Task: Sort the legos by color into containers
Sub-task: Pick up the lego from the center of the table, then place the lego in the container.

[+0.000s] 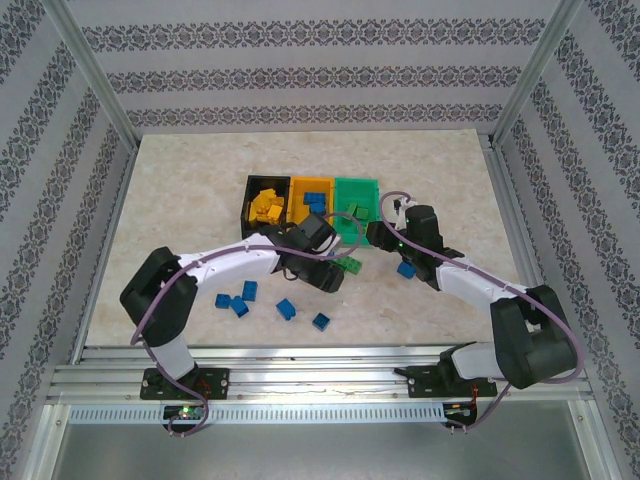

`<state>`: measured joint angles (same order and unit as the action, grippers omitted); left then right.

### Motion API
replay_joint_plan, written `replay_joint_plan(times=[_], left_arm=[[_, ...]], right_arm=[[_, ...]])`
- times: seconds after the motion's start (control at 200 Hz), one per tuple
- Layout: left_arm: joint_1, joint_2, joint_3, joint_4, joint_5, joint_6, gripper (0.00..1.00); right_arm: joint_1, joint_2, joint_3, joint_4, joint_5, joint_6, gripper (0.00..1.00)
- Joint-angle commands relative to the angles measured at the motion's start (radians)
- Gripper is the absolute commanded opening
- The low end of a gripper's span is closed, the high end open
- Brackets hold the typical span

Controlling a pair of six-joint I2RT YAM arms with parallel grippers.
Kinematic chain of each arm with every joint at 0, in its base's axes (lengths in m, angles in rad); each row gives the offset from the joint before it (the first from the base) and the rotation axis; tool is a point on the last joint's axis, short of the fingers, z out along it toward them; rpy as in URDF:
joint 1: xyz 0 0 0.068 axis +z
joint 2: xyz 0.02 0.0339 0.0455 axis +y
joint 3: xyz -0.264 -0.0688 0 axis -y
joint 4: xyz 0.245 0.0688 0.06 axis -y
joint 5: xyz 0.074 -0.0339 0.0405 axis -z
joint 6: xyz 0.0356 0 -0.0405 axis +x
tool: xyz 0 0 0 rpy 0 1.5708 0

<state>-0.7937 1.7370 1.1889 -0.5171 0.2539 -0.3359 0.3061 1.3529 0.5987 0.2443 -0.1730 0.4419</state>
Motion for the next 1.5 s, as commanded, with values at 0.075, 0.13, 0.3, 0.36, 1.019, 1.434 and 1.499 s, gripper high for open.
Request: replay_joint_plan(times=[0.075, 0.13, 0.3, 0.36, 1.019, 1.434, 1.499], left_arm=[[-0.021, 0.064, -0.006, 0.073, 0.015, -0.067, 0.65], [-0.027, 0.09, 0.007, 0.074, 0.014, -0.069, 0.64], [-0.03, 0.166, 0.058, 0.04, 0.001, -0.054, 0.52], [-0.03, 0.171, 0.065, 0.031, -0.003, -0.046, 0.39], [0.061, 0.231, 0.512, -0.119, -0.111, 0.072, 0.29], [0.091, 0.316, 0.675, -0.208, -0.128, 0.104, 0.68], [0.094, 0.232, 0.539, -0.137, -0.135, 0.086, 0.68]], right_arm=[[0.018, 0.009, -0.002, 0.027, 0.007, -0.011, 0.56], [0.016, 0.009, -0.002, 0.027, 0.007, -0.011, 0.56], [0.018, 0.008, -0.002, 0.028, 0.006, -0.011, 0.56], [0.019, 0.007, -0.002, 0.027, 0.006, -0.011, 0.56], [0.012, 0.002, -0.005, 0.03, 0.008, -0.004, 0.56], [0.052, 0.013, -0.008, 0.038, -0.006, -0.004, 0.55], [0.08, 0.022, -0.005, 0.025, -0.005, -0.005, 0.55]])
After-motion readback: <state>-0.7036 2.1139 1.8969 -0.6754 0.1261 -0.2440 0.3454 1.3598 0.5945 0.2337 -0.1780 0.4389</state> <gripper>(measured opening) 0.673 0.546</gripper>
